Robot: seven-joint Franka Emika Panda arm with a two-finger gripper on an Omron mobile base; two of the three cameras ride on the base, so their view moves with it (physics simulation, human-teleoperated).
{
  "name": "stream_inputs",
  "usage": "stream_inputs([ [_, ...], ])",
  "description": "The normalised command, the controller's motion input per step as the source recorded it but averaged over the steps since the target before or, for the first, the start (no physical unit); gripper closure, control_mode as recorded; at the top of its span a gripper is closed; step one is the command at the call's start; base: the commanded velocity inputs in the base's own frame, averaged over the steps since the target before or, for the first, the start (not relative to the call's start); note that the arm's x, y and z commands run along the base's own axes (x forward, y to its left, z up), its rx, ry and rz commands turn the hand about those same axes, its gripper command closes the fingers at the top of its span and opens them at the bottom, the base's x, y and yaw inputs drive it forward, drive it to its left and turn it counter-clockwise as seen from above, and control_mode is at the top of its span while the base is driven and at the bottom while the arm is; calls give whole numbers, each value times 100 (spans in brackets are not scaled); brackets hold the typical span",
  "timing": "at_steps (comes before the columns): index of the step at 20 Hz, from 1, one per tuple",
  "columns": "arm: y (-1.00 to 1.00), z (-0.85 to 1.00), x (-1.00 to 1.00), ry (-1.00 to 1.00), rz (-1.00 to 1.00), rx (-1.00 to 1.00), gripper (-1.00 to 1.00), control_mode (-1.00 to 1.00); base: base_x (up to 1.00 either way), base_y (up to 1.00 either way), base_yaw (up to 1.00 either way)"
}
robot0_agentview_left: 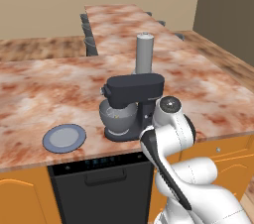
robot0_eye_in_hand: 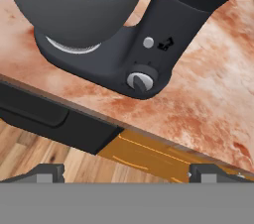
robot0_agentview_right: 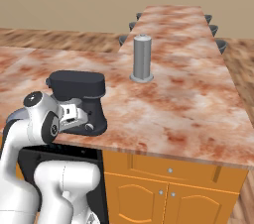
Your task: Add butter and sugar cubes to the stand mixer bowl and then turn on the stand mixer to begin making frosting.
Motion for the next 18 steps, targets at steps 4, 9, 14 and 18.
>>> stream_inputs([
  [4,0,-14,39,0,-1,0,-100,-100,0,0,0],
  [9,-1,-22,40,0,-2,0,-100,-100,0,0,0],
  [14,-11,-29,24,0,-2,0,-100,-100,0,0,0],
  [18,-26,-38,9,0,-4,0,-100,-100,0,0,0],
])
